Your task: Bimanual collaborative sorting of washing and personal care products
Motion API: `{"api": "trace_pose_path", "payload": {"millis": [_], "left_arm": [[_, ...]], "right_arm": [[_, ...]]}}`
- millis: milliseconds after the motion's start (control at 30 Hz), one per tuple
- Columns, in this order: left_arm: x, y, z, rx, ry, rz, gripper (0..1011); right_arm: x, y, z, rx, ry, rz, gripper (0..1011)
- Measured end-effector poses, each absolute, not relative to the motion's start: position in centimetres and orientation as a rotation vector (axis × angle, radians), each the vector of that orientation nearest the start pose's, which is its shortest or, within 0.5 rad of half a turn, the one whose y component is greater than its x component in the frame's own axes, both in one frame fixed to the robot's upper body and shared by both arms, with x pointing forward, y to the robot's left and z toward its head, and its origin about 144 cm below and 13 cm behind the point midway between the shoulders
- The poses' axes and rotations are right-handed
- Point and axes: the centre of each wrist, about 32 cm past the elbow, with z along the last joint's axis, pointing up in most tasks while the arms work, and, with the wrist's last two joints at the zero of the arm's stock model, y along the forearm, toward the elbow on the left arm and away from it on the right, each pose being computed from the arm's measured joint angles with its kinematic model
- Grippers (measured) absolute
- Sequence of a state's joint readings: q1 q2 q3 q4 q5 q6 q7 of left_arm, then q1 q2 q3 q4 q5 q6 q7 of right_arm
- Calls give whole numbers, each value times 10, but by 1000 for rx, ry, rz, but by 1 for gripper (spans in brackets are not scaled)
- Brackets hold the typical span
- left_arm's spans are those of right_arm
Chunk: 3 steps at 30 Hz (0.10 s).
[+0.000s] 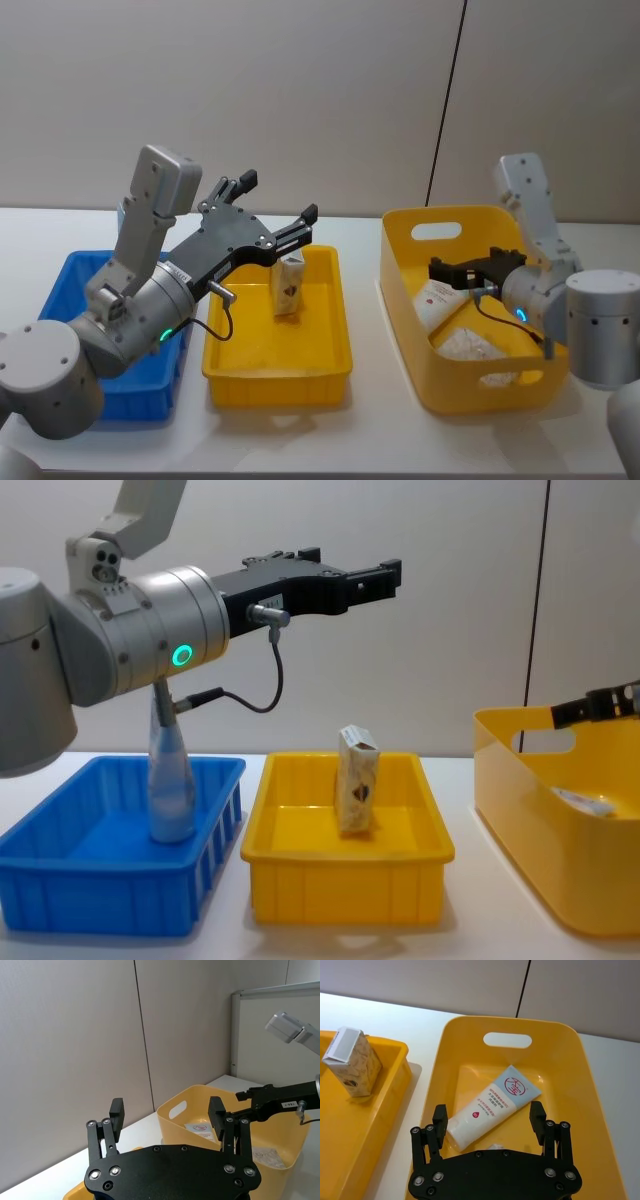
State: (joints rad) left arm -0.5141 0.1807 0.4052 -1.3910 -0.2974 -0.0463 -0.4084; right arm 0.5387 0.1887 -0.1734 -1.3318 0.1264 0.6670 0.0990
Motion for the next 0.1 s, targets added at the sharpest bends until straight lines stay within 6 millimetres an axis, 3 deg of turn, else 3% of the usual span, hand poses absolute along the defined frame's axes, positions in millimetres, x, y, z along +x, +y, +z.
{"api": "trace_pose_path", "payload": {"millis": [100], "left_arm": [[572, 166, 1262, -156, -247, 795, 1001]], "right_arm": [[592, -246, 1271, -390, 207, -1384, 1004]]}}
